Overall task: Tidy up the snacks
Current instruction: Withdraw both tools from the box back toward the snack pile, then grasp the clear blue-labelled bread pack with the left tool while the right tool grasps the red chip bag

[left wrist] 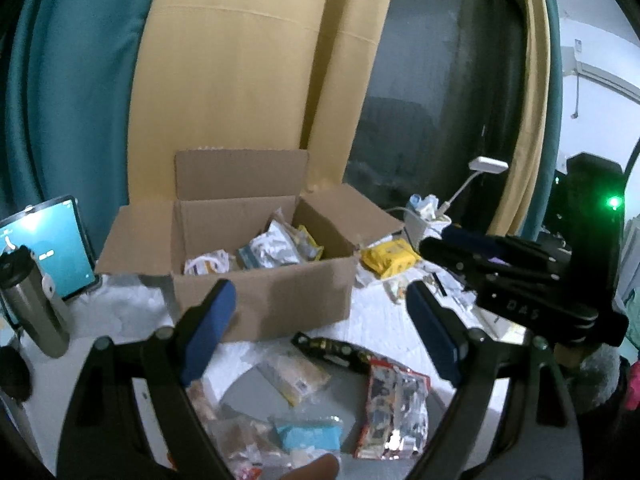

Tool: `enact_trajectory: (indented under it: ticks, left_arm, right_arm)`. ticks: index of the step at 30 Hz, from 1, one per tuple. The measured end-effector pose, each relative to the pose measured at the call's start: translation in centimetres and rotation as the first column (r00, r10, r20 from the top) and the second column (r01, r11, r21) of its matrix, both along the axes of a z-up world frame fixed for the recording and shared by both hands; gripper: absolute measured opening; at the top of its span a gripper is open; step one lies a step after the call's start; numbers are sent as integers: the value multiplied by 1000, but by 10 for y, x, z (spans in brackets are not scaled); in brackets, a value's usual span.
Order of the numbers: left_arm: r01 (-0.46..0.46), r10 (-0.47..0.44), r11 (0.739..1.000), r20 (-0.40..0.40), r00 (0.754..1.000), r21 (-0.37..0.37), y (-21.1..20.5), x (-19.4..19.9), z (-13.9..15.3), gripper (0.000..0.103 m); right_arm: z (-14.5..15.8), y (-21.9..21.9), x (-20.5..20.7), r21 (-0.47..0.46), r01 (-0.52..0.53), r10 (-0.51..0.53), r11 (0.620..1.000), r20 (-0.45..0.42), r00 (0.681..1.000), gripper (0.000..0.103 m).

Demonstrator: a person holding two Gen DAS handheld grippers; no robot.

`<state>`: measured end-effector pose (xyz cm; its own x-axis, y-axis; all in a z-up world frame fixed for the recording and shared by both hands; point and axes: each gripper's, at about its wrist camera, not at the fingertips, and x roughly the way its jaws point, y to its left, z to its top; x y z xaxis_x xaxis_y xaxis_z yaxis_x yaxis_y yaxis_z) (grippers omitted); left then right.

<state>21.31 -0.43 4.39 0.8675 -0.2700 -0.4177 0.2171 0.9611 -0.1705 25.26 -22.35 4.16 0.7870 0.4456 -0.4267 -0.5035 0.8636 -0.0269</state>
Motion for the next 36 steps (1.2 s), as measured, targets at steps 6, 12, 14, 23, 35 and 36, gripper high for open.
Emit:
enact_trajectory:
  ticks: [6,12,14,23,35,36]
  left_arm:
    - [-14,14,1000,-21,1000,25,-4,-14,-18,88]
    - [-13,17,998,-66,998,62,-15,-23,-47,88]
    - [-8,13,998,-83,996,70,-17,-27,-58,88]
    - [41,-26,997,-213,977,69,-29,-33,-108,88]
    - [86,-61,995,-351,935,58,-40,-8,-156,88]
    - [85,-57,994,-356,933,63,-37,-7,-158,88]
  right_arm:
    - [-20,-9,-18,-3,4,-4,1000,-32,999,56]
    - [-43,-22,-26,1,27,-27,1000,-86,996,56]
    - [-50,-25,-29,4,34,-34,999,-103,994,57]
    - [-96,-44,-34,12,78,-73,997,-219,973,58]
    - [-151,-71,-34,5,155,-141,988,-374,917,76]
    - [-154,-71,-34,7,156,-142,988,-383,913,76]
